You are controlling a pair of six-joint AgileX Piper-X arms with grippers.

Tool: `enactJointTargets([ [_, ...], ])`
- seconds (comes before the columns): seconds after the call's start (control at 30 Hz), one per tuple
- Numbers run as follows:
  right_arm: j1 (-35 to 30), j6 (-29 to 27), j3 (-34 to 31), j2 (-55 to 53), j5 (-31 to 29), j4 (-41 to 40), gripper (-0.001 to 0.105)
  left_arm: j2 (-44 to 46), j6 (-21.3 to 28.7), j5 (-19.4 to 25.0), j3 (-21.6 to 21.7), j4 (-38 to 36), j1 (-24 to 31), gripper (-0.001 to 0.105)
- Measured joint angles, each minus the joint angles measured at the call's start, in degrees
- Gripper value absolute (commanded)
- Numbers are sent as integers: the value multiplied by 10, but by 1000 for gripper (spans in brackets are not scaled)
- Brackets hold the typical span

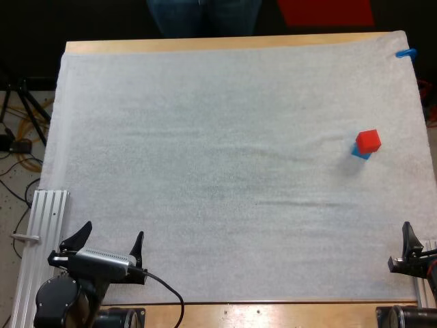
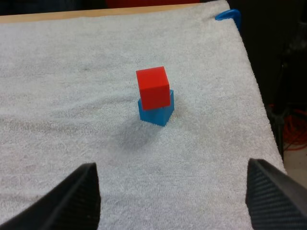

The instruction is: Stack red cube on blue cube

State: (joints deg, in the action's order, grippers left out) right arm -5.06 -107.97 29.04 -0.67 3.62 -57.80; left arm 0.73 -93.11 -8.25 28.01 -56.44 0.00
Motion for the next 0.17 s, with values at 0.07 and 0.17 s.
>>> enactJointTargets([
  [0.07, 0, 0, 0, 0, 0, 0, 63, 0, 0, 0, 0, 0, 0, 87],
  [0.17, 0, 0, 0, 0, 0, 0, 63, 0, 0, 0, 0, 0, 0, 87],
])
